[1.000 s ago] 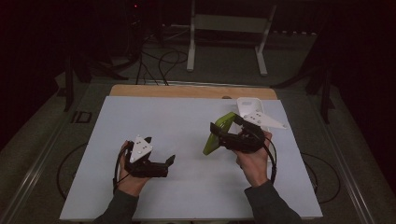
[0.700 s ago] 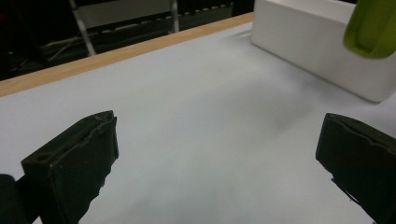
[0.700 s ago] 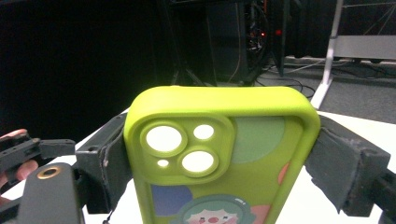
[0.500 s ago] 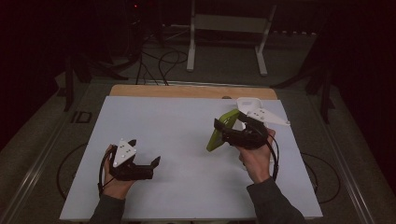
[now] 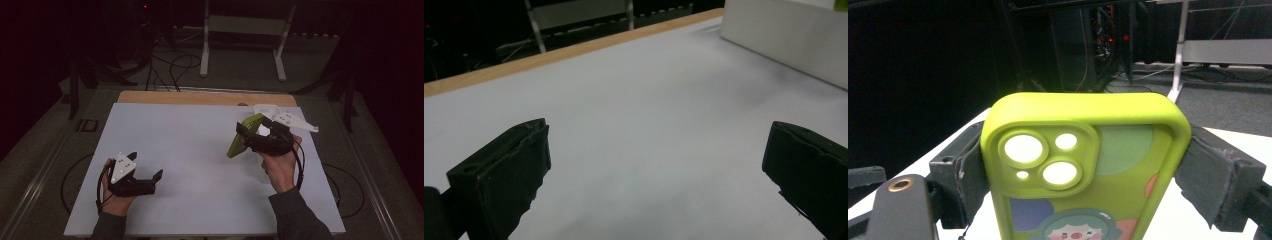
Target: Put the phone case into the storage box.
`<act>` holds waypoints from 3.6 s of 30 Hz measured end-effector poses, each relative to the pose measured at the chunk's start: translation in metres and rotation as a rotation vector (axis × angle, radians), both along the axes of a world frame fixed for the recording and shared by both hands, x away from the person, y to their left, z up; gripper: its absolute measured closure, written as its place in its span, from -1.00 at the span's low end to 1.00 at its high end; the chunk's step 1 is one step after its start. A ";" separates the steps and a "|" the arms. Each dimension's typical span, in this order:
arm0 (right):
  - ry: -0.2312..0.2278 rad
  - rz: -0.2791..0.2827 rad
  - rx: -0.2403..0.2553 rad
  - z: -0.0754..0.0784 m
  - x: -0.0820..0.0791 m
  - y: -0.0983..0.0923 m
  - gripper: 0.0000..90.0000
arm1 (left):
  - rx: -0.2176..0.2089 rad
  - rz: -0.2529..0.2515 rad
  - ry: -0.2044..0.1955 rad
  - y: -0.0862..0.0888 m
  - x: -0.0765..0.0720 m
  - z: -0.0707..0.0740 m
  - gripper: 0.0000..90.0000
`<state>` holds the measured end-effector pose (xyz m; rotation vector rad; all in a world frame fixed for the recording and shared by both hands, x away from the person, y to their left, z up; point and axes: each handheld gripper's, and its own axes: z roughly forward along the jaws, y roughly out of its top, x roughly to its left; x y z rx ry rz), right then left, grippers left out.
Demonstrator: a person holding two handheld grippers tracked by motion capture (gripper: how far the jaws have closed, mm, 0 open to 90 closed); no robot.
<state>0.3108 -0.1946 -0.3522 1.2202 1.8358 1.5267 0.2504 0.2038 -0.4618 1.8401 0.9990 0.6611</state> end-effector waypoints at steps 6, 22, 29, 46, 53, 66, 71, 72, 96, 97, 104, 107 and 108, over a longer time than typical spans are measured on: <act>-0.004 -0.010 -0.009 0.002 0.002 -0.003 -0.65 | 0.000 0.008 -0.004 0.006 -0.003 -0.003 -1.00; -0.007 -0.037 -0.024 0.006 0.005 -0.007 -0.65 | -0.017 0.015 -0.015 0.017 -0.012 -0.010 -1.00; -0.014 -0.050 -0.036 0.011 0.008 -0.007 -0.65 | -0.024 0.017 -0.022 0.021 -0.014 -0.012 -1.00; -0.012 -0.128 -0.064 0.014 0.019 -0.014 -0.65 | -0.023 0.039 -0.024 0.025 -0.017 -0.013 -1.00; -0.016 -0.153 -0.070 0.016 0.024 -0.016 -0.65 | -0.028 0.049 -0.022 0.027 -0.018 -0.013 -1.00; -0.013 -0.211 -0.067 0.022 0.036 -0.026 -0.64 | -0.024 0.054 -0.016 0.027 -0.017 -0.014 -1.00; -0.005 -0.232 -0.076 0.022 0.042 -0.029 -0.64 | -0.018 0.052 -0.010 0.026 -0.017 -0.015 -1.00; -0.004 -0.236 -0.077 0.022 0.044 -0.031 -0.64 | -0.019 0.053 -0.009 0.026 -0.017 -0.015 -1.00; 0.025 -0.319 -0.129 0.025 0.070 -0.040 -0.64 | -0.025 0.065 -0.007 0.028 -0.017 -0.014 -1.00; 0.025 -0.319 -0.129 0.025 0.070 -0.040 -0.64 | -0.025 0.065 -0.007 0.028 -0.017 -0.014 -1.00; 0.034 -0.351 -0.138 0.028 0.078 -0.045 -0.64 | -0.024 0.067 -0.004 0.029 -0.017 -0.015 -1.00; 0.037 -0.361 -0.142 0.029 0.081 -0.046 -0.64 | -0.024 0.069 -0.003 0.029 -0.017 -0.015 -1.00; 0.037 -0.365 -0.143 0.030 0.082 -0.046 -0.64 | -0.024 0.070 -0.003 0.030 -0.017 -0.015 -1.00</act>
